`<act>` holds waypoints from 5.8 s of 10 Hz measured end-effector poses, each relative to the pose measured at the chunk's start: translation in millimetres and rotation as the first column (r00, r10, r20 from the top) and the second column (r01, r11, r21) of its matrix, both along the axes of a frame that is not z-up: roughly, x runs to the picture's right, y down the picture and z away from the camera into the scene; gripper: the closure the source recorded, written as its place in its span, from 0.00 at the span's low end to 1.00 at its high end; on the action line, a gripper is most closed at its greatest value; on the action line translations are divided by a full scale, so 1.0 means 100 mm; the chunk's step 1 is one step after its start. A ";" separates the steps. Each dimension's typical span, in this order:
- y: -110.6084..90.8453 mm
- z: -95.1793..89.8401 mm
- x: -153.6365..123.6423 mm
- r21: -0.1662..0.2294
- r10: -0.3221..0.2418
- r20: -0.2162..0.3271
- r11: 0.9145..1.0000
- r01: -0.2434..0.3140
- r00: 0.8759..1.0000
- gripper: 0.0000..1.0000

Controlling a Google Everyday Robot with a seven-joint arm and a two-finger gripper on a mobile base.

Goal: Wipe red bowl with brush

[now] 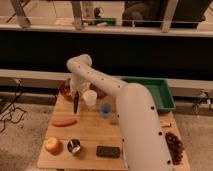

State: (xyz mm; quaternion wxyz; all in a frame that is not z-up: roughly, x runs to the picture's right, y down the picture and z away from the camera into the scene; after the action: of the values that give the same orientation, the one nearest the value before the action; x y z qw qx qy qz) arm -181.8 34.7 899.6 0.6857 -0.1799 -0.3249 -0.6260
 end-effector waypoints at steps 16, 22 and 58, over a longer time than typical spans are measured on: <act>0.00 -0.43 -0.41 0.087 -0.068 0.066 0.994 0.062 0.995 0.81; 0.12 -0.59 -0.06 0.093 -0.030 0.038 0.995 0.026 0.999 0.81; 0.91 -1.78 1.07 0.124 0.034 -0.169 0.992 -0.013 0.985 0.81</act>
State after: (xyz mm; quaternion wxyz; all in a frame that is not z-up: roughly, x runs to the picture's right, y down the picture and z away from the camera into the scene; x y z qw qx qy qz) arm -74.3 125.3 721.8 0.7281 -0.1866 -0.2282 -0.6189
